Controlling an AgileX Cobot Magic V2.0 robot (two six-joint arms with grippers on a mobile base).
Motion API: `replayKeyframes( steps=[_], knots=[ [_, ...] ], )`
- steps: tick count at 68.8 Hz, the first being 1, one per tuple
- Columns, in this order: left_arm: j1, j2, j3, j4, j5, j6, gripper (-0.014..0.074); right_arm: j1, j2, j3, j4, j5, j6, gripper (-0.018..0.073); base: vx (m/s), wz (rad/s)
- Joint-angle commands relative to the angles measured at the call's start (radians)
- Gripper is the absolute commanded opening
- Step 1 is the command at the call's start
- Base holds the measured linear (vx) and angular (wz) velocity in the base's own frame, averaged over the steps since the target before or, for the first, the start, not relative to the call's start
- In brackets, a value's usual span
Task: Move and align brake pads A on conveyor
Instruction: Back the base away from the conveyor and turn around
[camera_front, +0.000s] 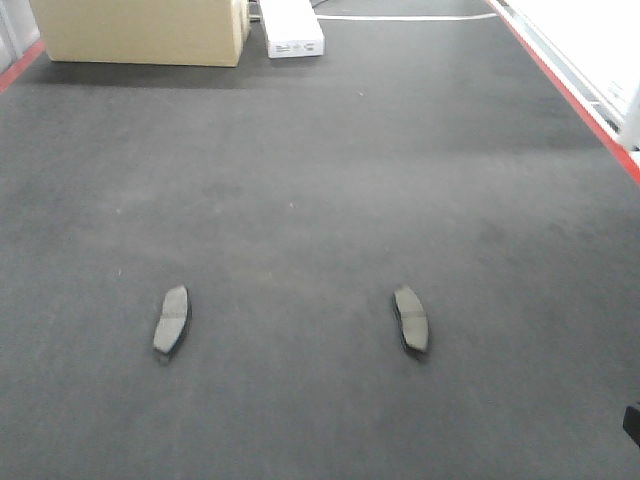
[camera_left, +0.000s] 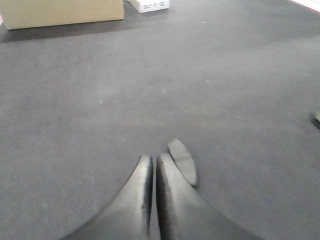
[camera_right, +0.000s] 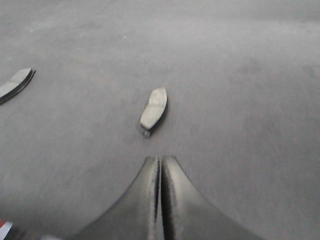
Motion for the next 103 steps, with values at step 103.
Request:
replayKeyframes(
  steps=[103],
  knots=[
    [0.004, 0.005, -0.026, 0.005, -0.07, -0.007, -0.0006, 0.0, 0.007, -0.027, -0.007, -0.066, -0.012, -0.001, -0.22, -0.17]
  ],
)
